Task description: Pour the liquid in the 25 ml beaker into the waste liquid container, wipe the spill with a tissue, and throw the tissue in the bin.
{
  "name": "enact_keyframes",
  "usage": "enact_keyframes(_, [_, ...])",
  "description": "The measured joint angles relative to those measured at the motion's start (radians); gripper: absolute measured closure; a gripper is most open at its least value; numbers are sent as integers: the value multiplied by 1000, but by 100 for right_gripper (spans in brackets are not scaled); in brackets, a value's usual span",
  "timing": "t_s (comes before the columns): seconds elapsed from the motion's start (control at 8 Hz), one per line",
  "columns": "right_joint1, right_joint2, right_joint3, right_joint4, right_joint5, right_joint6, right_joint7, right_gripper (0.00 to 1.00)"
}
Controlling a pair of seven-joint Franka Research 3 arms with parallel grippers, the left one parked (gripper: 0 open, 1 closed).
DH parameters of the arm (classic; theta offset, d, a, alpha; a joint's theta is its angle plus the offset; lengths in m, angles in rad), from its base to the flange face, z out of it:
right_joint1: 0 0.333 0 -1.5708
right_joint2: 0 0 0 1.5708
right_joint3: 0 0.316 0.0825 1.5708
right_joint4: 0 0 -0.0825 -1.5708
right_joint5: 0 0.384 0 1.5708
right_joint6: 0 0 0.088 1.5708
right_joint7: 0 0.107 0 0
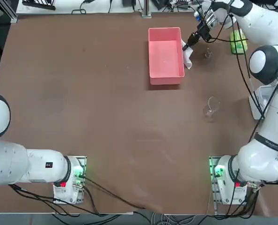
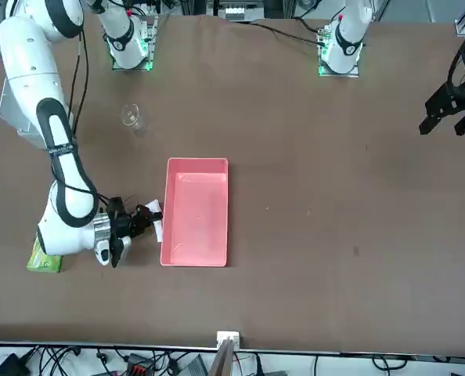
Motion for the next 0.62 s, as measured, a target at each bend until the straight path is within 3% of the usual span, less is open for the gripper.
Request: enact_keyframes(0.62, [11,30,0,0,0,50,-36,98])
